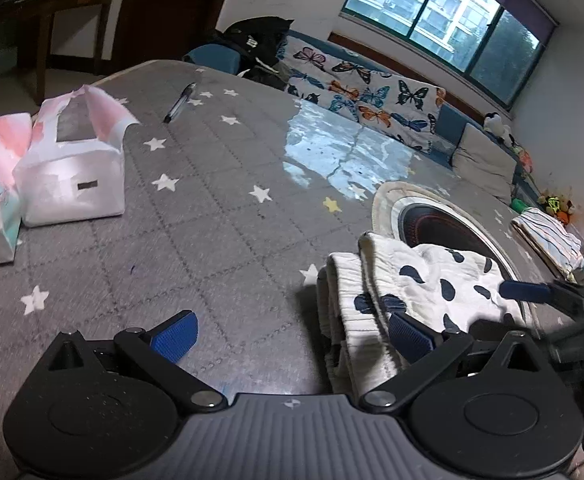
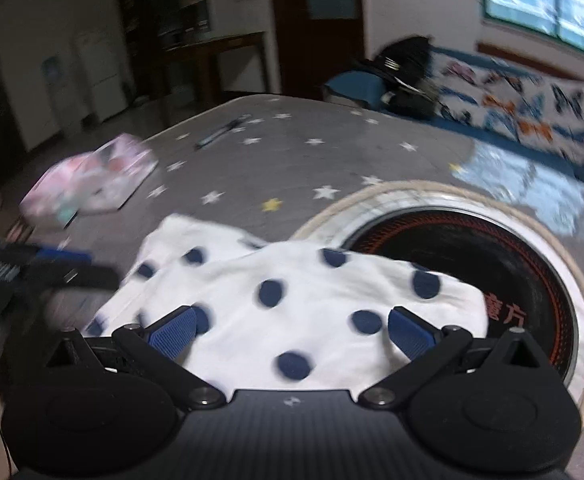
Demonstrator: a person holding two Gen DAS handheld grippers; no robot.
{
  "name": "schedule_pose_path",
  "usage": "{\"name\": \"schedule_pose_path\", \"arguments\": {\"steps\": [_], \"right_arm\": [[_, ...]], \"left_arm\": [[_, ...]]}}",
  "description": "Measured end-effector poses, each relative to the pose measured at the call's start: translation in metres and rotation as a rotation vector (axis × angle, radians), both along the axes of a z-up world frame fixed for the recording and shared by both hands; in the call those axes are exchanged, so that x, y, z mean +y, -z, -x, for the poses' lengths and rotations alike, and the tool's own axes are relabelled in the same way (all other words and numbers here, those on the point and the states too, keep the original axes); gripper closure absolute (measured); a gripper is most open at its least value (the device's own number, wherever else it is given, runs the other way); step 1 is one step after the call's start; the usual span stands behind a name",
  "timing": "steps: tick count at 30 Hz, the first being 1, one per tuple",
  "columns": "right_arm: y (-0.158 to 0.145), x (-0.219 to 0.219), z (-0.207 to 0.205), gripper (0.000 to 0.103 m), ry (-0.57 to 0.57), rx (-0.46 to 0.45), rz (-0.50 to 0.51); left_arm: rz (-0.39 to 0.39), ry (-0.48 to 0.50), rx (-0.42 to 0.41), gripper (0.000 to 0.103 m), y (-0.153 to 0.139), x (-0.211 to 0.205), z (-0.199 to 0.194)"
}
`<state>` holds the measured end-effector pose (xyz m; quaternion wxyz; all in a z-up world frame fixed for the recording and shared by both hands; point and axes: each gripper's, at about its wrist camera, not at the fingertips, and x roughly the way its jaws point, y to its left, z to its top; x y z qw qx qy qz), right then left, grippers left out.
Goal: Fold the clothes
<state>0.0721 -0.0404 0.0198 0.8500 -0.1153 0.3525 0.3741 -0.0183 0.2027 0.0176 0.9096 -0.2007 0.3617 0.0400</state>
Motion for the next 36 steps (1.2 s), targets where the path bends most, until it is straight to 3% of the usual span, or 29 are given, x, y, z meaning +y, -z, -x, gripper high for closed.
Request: {"name": "schedule_pose_path", "arguments": {"steps": [7,13,19,21,22,29,36], "right_arm": [[-0.009,0.027,0.062,0.007,-0.212,-0.154,0.101],[0.006,0.06,0.11,0.014,-0.386,-0.337,0.256],[0.028,0.083,0.129,0.026,-0.416,-0.475,0.404],[0.029,0.085,0.132,0.036,-0.42,-0.496,0.416],[0.029,0.085,0.131,0.044,-0.413,-0.495,0.419],[0.015,0.074,0.113,0.07,-0.357,-0.363,0.307],[-0.013,0.038,0.077,0.079,-0.247,-0.169,0.098]], "left_arm": [[0.023,-0.035,0.006,0.0,-0.002,0.003,0.001],[0.092,-0.088,0.015,0.0,-0.002,0.011,0.004],[0.158,-0.095,0.024,0.0,0.001,0.01,0.004],[0.181,-0.095,0.027,0.0,0.003,0.01,0.003],[0.196,-0.097,0.028,0.0,0.003,0.01,0.002],[0.319,-0.105,0.035,0.0,0.005,0.014,-0.004],[0.433,-0.154,0.046,0.0,0.008,0.02,-0.009]]}}
